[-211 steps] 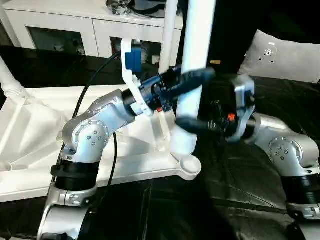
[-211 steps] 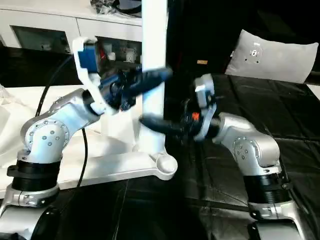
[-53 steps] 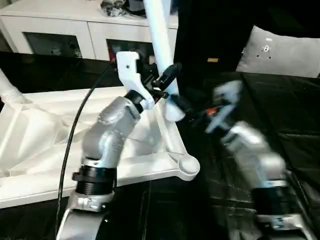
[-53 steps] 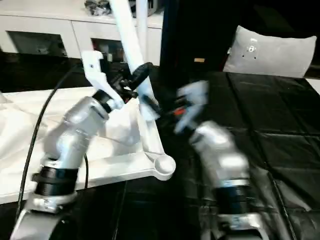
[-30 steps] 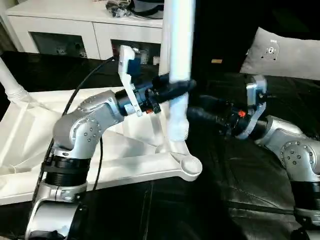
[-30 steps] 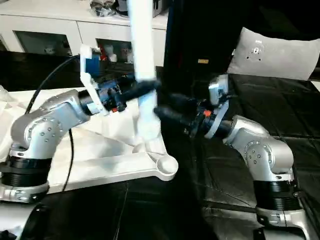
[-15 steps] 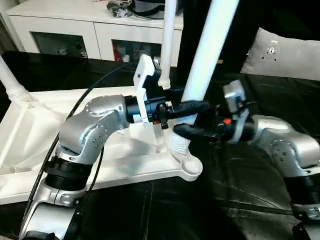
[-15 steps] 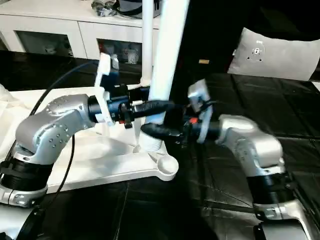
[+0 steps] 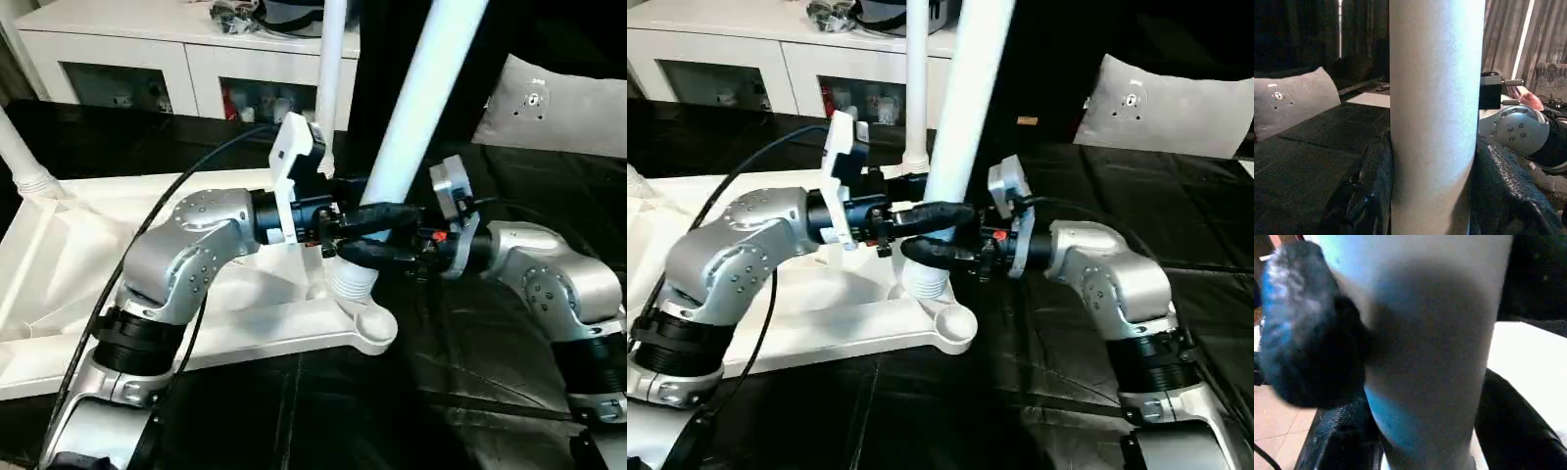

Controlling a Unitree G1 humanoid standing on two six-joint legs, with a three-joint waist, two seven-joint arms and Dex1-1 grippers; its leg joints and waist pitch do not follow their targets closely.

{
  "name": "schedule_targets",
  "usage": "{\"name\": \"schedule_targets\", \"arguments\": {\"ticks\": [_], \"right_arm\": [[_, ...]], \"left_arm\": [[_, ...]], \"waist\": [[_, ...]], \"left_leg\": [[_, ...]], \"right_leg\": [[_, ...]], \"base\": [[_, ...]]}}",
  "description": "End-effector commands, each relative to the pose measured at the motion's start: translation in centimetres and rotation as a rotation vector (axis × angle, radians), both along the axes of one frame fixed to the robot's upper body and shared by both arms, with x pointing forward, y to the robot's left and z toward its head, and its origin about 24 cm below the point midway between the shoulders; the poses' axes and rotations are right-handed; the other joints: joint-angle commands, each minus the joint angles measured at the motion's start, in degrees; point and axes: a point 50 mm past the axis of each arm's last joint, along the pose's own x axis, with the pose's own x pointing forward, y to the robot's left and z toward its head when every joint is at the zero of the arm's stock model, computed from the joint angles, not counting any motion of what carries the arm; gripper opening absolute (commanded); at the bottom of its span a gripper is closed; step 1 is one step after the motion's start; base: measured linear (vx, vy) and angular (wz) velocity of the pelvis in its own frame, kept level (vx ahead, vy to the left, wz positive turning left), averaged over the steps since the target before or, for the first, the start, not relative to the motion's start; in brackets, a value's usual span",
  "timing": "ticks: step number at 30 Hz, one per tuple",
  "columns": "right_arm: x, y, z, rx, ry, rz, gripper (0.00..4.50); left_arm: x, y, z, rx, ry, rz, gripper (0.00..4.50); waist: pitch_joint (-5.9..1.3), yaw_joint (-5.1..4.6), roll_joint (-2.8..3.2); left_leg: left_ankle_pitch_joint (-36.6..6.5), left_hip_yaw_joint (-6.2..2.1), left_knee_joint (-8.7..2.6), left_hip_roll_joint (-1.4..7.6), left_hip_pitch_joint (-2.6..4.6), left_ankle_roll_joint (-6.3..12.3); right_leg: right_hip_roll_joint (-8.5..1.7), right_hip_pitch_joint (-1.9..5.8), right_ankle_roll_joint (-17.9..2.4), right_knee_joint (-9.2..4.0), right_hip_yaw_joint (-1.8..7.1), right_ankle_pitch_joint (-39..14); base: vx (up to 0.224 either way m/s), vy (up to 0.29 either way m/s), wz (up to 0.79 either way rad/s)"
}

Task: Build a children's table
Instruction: Insert table leg to table base

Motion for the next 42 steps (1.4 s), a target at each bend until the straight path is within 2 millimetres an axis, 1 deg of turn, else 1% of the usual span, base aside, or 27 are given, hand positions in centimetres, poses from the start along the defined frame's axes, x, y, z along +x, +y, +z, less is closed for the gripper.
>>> {"name": "schedule_targets", "arguments": {"ticks": [1,3,5,6,9,15,17,18,20,22,24,25,26,28,30,31,32,33,36,40,42], "right_arm": [[0.2,0.0,0.4,-0.011,-0.025,0.004,2.3],[0.2,0.1,0.3,-0.012,-0.024,0.005,2.11],[0.2,0.1,0.3,-0.012,-0.022,0.006,2.02],[0.2,0.1,0.2,-0.014,-0.018,0.008,1.99],[0.2,0.2,0.2,-0.013,-0.016,0.009,1.95],[0.2,0.1,0.1,-0.011,-0.012,0.008,1.91],[0.2,0.1,0.0,-0.012,-0.01,0.0,1.91],[0.2,0.1,-0.1,-0.013,-0.009,-0.003,1.91],[0.2,0.1,-0.2,-0.013,-0.007,-0.005,1.9],[0.1,0.2,-0.3,-0.013,-0.006,-0.005,1.89],[0.1,0.2,-0.3,-0.013,-0.005,-0.005,1.89],[0.1,0.2,-0.4,-0.013,-0.004,-0.005,1.89],[0.1,0.3,-0.4,-0.014,-0.003,-0.006,1.89],[0.1,0.3,-0.5,-0.014,-0.002,-0.007,1.89],[0.1,0.3,-0.5,-0.014,-0.002,-0.009,1.89],[0.2,0.3,-0.6,-0.016,-0.001,-0.015,1.89],[0.3,0.3,-0.6,-0.019,0.002,-0.028,1.89],[0.3,0.3,-0.7,-0.023,0.006,-0.036,1.89],[0.3,0.4,-1.2,-0.042,0.028,-0.058,1.88],[0.1,0.5,-1.8,-0.059,0.039,-0.073,1.88],[0.1,0.6,-2.1,-0.062,0.043,-0.084,1.88]], "left_arm": [[-0.2,-0.3,0.2,-0.005,-0.02,-0.008,1.9],[-0.1,-0.3,0.2,-0.004,-0.02,-0.007,1.9],[-0.2,-0.4,0.1,-0.004,-0.021,-0.008,1.9],[-0.1,-0.4,0.1,-0.005,-0.022,-0.009,1.9],[-0.1,-0.5,0.1,-0.003,-0.023,-0.01,1.89],[-0.1,-0.5,-0.1,0.01,-0.017,0.001,1.89],[-0.7,-0.7,0.2,-0.045,0.039,-0.057,1.89],[-0.9,-0.7,0.3,-0.066,0.054,-0.081,2.24],[-1.3,-0.8,0.5,-0.098,0.071,-0.119,2.59],[-1.8,-0.9,0.5,-0.097,0.071,-0.15,2.64],[-1.9,-0.9,0.4,-0.089,0.068,-0.158,2.85],[-2.0,-1.1,0.1,-0.077,0.068,-0.163,2.85],[-2.2,-1.3,0.0,-0.068,0.068,-0.17,3.05],[-2.2,-1.4,-0.1,-0.064,0.068,-0.174,3.06],[-2.4,-1.7,-0.2,-0.051,0.066,-0.18,3.32],[-2.4,-1.9,-0.4,-0.04,0.061,-0.177,3.44],[-2.4,-2.1,-0.4,-0.039,0.057,-0.17,3.44],[-2.3,-2.2,-0.4,-0.043,0.054,-0.162,3.49],[-2.2,-2.7,-0.3,-0.041,0.029,-0.135,3.86],[-2.4,-3.2,-0.4,-0.03,0.004,-0.141,3.99],[-2.6,-3.4,-0.4,-0.039,0.007,-0.15,3.99]], "waist": [[-4.48,0.19,0.13],[-4.49,0.21,0.07],[-4.53,0.23,0.04],[-4.54,0.22,0.12],[-4.5,0.2,0.01],[-4.52,0.22,0.04],[-4.57,0.24,-0.05],[-4.52,0.19,-0.08],[-4.51,0.15,-0.09],[-4.48,0.17,0.05],[-4.44,0.14,-0.12],[-4.45,0.18,-0.07],[-4.43,0.18,-0.01],[-4.41,0.2,-0.07],[-4.39,0.23,0.12],[-4.39,0.22,0.08],[-4.44,0.21,0.02],[-4.41,0.19,0.11],[-4.46,0.2,0.03],[-4.51,0.22,0.02],[-4.53,0.14,0.02]], "left_leg": [[-1.77,-0.33,-3.46,2.59,-0.42,2.2],[-1.62,-0.37,-3.48,2.62,-0.43,2.17],[-1.43,-0.36,-3.46,2.6,-0.41,2.23],[-1.4,-0.38,-3.45,2.64,-0.41,2.25],[-1.73,-0.36,-3.48,2.6,-0.42,2.22],[-1.56,-0.35,-3.44,2.63,-0.38,2.3],[-1.24,-0.34,-3.4,2.6,-0.43,2.29],[-1.27,-0.29,-3.39,2.58,-0.47,2.25],[-1.62,-0.26,-3.37,2.5,-0.44,2.29],[-1.88,-0.32,-3.42,2.62,-0.41,2.29],[-2.08,-0.3,-3.47,2.65,-0.38,2.47],[-2.11,-0.34,-3.48,2.68,-0.35,2.45],[-2.18,-0.33,-3.48,2.69,-0.36,2.42],[-2.17,-0.33,-3.5,2.65,-0.41,2.32],[-2.38,-0.31,-3.5,2.58,-0.38,2.14],[-2.4,-0.34,-3.52,2.62,-0.37,2.13],[-2.17,-0.36,-3.51,2.66,-0.38,2.08],[-2.07,-0.34,-3.49,2.62,-0.38,2.08],[-1.75,-0.36,-3.47,2.59,-0.43,2.04],[-1.63,-0.35,-3.44,2.58,-0.43,2.13],[-1.65,-0.37,-3.47,2.6,-0.51,2.17]], "right_leg": [[-4.83,4.08,-9.68,-3.81,3.01,-10.9],[-4.82,4.12,-9.78,-3.71,2.99,-10.37],[-4.8,4.14,-9.95,-3.64,3.0,-9.9],[-4.81,4.14,-10.09,-3.63,2.99,-9.73],[-4.81,4.18,-10.05,-3.68,2.99,-10.19],[-4.84,4.15,-10.08,-3.66,3.02,-9.99],[-4.85,4.19,-10.35,-3.51,2.99,-9.46],[-4.88,4.18,-10.67,-3.49,3.0,-9.36],[-4.89,4.18,-10.67,-3.62,2.98,-10.2],[-4.88,4.09,-10.72,-3.66,2.97,-10.72],[-4.76,4.05,-10.32,-3.75,2.99,-10.9],[-4.81,4.07,-10.21,-3.71,2.99,-11.04],[-4.83,4.03,-10.07,-3.75,3.0,-11.34],[-4.84,4.09,-9.72,-3.82,3.02,-11.83],[-4.8,4.05,-9.3,-3.93,3.02,-12.53],[-4.79,4.06,-9.16,-3.99,3.0,-12.68],[-4.8,4.08,-9.07,-3.89,3.02,-12.35],[-4.76,4.02,-9.11,-3.95,3.02,-12.11],[-4.77,4.14,-9.13,-3.91,3.02,-11.52],[-4.75,4.13,-8.73,-3.93,3.02,-11.62],[-4.78,4.18,-9.0,-3.84,2.98,-11.18]], "base": [[0.0,0.0,0.0],[0.0,0.0,0.0],[0.0,0.0,0.0],[0.0,0.0,0.0],[0.0,0.0,0.0],[0.0,0.0,0.0],[0.0,0.0,0.0],[0.0,0.0,0.0],[0.0,0.0,0.0],[0.0,0.0,0.0],[0.0,0.0,0.0],[0.0,0.0,0.0],[0.0,0.0,0.0],[0.0,0.0,0.0],[0.0,0.0,0.0],[0.0,0.0,0.0],[0.0,0.0,0.0],[0.0,0.0,0.0],[0.0,0.0,0.0],[0.0,0.0,0.0],[0.0,0.0,0.0]]}}
